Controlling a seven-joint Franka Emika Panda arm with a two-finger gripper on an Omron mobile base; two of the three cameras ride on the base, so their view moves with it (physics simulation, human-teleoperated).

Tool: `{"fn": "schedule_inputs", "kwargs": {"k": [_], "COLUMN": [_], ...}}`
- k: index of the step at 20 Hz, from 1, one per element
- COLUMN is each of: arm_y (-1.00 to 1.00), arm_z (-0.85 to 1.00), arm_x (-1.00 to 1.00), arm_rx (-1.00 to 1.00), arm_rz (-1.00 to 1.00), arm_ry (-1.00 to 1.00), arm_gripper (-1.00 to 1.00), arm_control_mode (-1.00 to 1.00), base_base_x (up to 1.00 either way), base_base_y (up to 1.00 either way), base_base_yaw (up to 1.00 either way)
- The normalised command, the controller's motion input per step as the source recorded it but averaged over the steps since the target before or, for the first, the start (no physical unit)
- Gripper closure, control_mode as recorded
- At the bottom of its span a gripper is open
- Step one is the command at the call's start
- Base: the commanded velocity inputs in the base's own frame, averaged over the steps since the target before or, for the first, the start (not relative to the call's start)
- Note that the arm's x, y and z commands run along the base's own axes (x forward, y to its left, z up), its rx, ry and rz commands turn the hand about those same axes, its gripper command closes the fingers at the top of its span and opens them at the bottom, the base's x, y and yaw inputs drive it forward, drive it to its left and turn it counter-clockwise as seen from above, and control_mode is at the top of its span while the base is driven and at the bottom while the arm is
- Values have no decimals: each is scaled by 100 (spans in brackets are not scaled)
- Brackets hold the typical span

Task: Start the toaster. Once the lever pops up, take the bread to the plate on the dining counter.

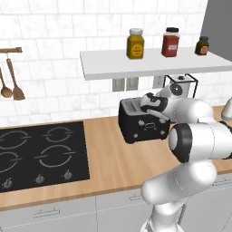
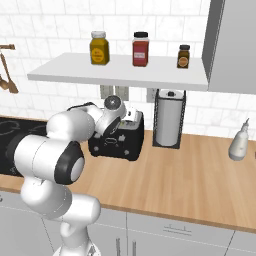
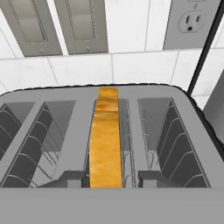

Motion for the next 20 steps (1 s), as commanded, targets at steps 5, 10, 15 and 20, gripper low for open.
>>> {"fn": "schedule_inputs", "kwargs": {"k": [5,10,15,20], "arm_y": [0,0,0,0], "arm_z": [0,0,0,0], "arm_x": [0,0,0,0], "arm_rx": [0,0,0,0], "arm_rz": [0,0,0,0], "arm_ry": [0,0,0,0], "arm_gripper": [100,100,100,100], "arm_control_mode": [-100,-100,-100,-100], "base_base_x": [0,0,0,0], "base_base_y": [0,0,0,0], "base_base_yaw": [0,0,0,0]}}
